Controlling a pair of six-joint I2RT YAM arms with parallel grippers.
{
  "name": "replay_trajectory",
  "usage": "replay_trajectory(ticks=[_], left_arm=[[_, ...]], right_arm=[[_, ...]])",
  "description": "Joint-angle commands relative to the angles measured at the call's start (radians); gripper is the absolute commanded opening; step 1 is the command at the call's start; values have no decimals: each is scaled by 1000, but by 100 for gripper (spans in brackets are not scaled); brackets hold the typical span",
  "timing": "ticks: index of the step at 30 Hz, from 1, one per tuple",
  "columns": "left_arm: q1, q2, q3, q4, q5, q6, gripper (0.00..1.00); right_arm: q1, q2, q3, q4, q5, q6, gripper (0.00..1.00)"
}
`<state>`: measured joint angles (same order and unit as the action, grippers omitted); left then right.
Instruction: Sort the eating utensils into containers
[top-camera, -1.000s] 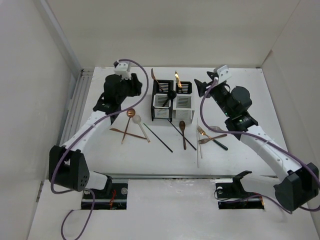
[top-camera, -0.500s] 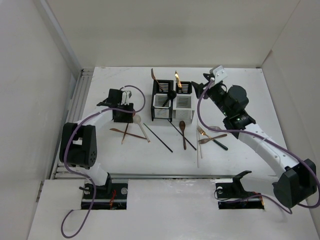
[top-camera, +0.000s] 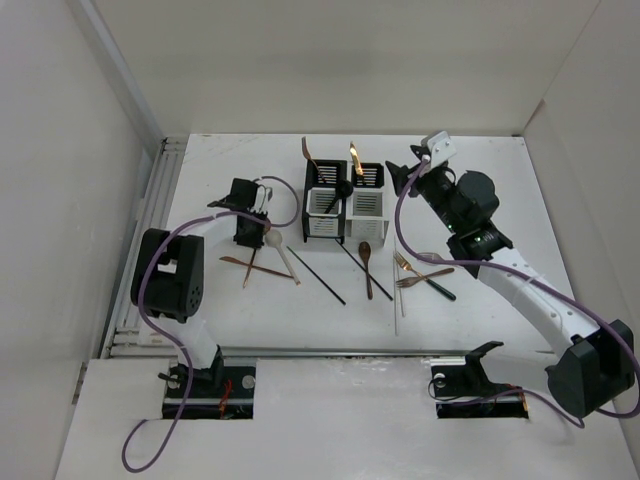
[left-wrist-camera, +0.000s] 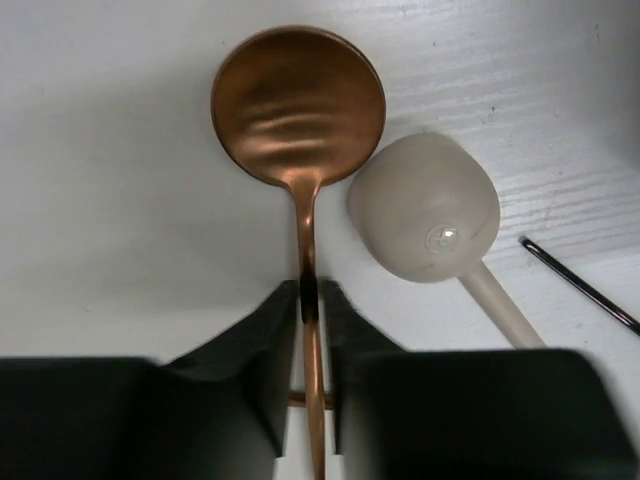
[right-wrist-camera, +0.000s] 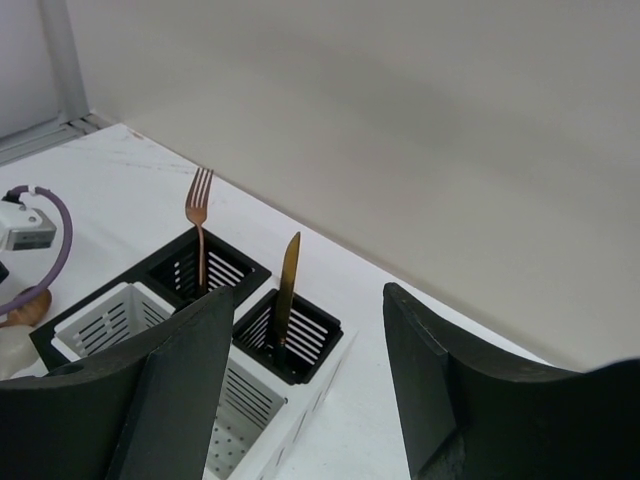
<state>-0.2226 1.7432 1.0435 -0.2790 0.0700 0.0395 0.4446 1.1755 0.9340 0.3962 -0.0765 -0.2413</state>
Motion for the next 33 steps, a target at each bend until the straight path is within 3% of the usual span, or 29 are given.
replay_trajectory(ticks=[1, 3, 9, 18, 23, 30, 33], left_arm=[[-9, 58, 1, -35, -3, -1, 10], [-9, 79, 21, -48, -3, -15, 0], [17, 79, 44, -58, 8, -65, 0], [74, -34, 392, -31, -39, -43, 0], [-1, -160, 472, 186, -36, -20, 0], [-196, -293, 216, 666, 96, -29, 0], [-244, -278, 135, 791, 96, -41, 0]], right_arm=[[-6, -27, 20, 29, 21, -18, 67], [-6, -27, 20, 29, 30, -18, 67], [-24, -17, 29, 29, 30, -38, 68], [-24, -8, 48, 29, 30, -47, 68], [-24, -8, 48, 29, 41, -47, 68], [-24, -65, -12, 29, 64, -29, 68], [-24, -111, -43, 29, 75, -29, 68]])
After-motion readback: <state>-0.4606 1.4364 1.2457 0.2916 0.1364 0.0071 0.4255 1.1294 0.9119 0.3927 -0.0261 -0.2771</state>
